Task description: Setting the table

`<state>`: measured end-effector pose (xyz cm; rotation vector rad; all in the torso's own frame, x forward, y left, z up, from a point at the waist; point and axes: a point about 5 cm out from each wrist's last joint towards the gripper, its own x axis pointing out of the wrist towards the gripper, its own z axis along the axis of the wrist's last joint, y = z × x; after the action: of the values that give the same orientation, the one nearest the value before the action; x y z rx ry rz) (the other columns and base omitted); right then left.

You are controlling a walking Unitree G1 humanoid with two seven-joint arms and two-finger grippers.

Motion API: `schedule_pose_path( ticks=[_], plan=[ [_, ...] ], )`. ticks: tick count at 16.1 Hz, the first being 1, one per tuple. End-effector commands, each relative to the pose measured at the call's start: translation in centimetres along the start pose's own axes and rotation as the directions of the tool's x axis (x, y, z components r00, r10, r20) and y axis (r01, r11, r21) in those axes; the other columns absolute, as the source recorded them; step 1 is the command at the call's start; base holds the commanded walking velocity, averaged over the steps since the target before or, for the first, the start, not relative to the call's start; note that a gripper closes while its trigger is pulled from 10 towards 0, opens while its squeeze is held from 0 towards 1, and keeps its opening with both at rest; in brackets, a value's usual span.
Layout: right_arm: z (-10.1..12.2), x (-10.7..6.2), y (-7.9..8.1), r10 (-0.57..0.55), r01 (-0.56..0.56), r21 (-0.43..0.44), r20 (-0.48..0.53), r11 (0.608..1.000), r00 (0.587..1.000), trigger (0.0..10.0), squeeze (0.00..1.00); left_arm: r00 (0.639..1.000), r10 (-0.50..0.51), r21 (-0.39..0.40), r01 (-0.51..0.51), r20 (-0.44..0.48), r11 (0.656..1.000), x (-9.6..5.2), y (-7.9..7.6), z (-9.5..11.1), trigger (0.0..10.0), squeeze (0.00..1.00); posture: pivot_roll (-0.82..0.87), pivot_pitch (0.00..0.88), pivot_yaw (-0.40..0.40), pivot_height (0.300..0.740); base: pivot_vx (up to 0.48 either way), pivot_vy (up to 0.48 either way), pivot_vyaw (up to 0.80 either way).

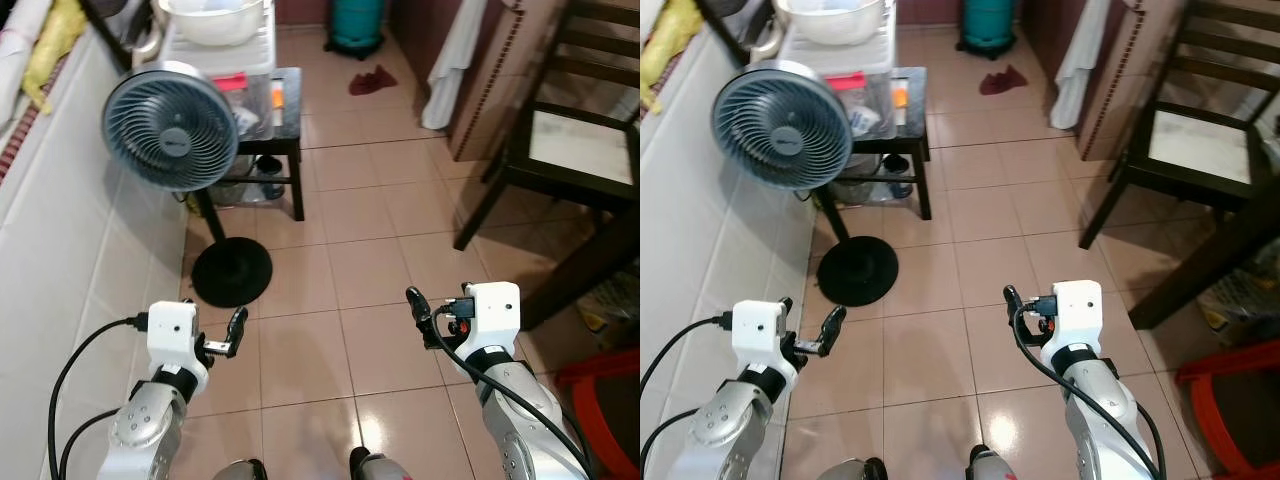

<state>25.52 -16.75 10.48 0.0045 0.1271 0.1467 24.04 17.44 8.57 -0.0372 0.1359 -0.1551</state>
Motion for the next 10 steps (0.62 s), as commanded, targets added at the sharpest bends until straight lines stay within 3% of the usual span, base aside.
schedule_pose_path(
  ticks=[1, 6, 10],
  plan=[
    [0.0, -0.1, 0.1, 0.003, -0.003, 0.002, 0.009, 1.0, 1.0, 10.0, 0.0, 0.999, 0.026, 0.006, -0.026, 0.021, 1.0, 0.2, 0.5, 0.7, 10.0, 0.0, -0.11, 0.185, 0.04, 0.74, 0.0, 0.0, -0.43],
    [1.0, 0.6, 0.3, 0.009, -0.007, -0.028, 0.065, 1.0, 0.998, 10.0, 0.0, 0.995, 0.07, 0.04, -0.073, 0.073, 0.996, 1.3, 1.2, 1.6, 10.0, 0.0, -0.11, 0.132, 0.043, 0.74, 0.0, 0.0, 0.0],
    [2.4, 1.2, 0.4, 0.032, -0.018, -0.099, 0.143, 0.995, 0.989, 10.0, 0.0, 0.986, 0.107, 0.051, -0.114, 0.126, 0.992, 2.2, 1.2, 2.3, 10.0, 0.0, -0.11, 0.068, 0.035, 0.74, 0.0, 0.0, 0.0]
  ],
)
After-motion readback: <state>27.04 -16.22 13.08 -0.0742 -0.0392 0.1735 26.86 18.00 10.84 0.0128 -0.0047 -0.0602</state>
